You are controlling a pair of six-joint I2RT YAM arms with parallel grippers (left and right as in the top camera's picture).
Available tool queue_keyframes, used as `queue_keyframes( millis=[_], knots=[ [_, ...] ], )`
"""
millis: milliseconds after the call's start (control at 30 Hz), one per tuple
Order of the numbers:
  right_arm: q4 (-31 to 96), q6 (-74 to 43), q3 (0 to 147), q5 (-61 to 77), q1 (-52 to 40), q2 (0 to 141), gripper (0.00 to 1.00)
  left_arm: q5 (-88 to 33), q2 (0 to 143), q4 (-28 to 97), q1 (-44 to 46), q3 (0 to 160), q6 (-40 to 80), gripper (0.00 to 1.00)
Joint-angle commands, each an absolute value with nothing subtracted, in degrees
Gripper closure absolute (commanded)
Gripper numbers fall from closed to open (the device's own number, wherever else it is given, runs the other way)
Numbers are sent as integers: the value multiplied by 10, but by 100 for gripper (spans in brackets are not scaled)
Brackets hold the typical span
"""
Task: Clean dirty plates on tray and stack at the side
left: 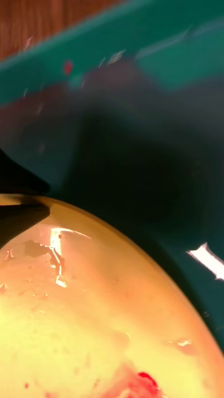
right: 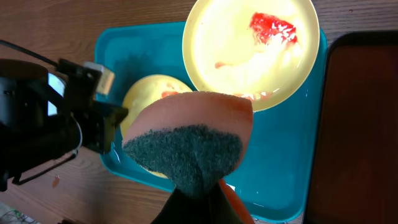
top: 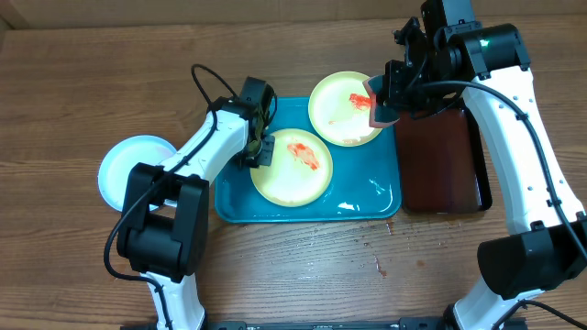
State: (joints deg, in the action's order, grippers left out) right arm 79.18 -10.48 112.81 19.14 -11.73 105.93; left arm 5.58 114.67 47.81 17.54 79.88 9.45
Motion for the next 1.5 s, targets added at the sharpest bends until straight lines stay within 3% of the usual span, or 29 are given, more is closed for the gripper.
queue_keyframes(
  millis=[0, 100, 133, 200, 267, 333, 800, 967, 1033, 1100, 1267, 1467],
  knots=[
    [792, -102, 1133, 191, -119, 1054, 96, 144, 1146, 462, 172, 810, 63, 78],
    [794, -102, 1133, 191, -119, 1054, 96, 86, 1146, 473, 172, 811, 87, 55],
    [793, -102, 1133, 191, -119, 1054, 96, 50, 1146, 481, 172, 811, 96, 55],
    [792, -102, 1133, 191, -119, 1054, 96, -45, 1146, 508, 172, 811, 115, 61],
    [789, -102, 1133, 191, -119, 1054, 96, -126, 1146, 542, 172, 811, 143, 73],
    [787, -102, 1133, 191, -119, 1054, 96, -140, 1146, 568, 172, 810, 192, 79],
    [791, -102, 1133, 191, -119, 1054, 96, -57, 1146, 592, 138, 844, 192, 67],
    [790, -102, 1133, 191, -119, 1054, 96, -210, 1146, 641, 135, 860, 185, 68],
    [790, -102, 1133, 191, -119, 1054, 96, -327, 1146, 646, 144, 860, 117, 67],
    [790, -102, 1133, 191, -119, 1054, 96, -364, 1145, 654, 161, 860, 91, 66],
    [795, -102, 1133, 191, -119, 1054, 96, -272, 1130, 657, 206, 860, 114, 67],
    [799, -100, 1133, 191, -119, 1054, 96, -78, 1065, 666, 258, 860, 238, 67]
  ],
)
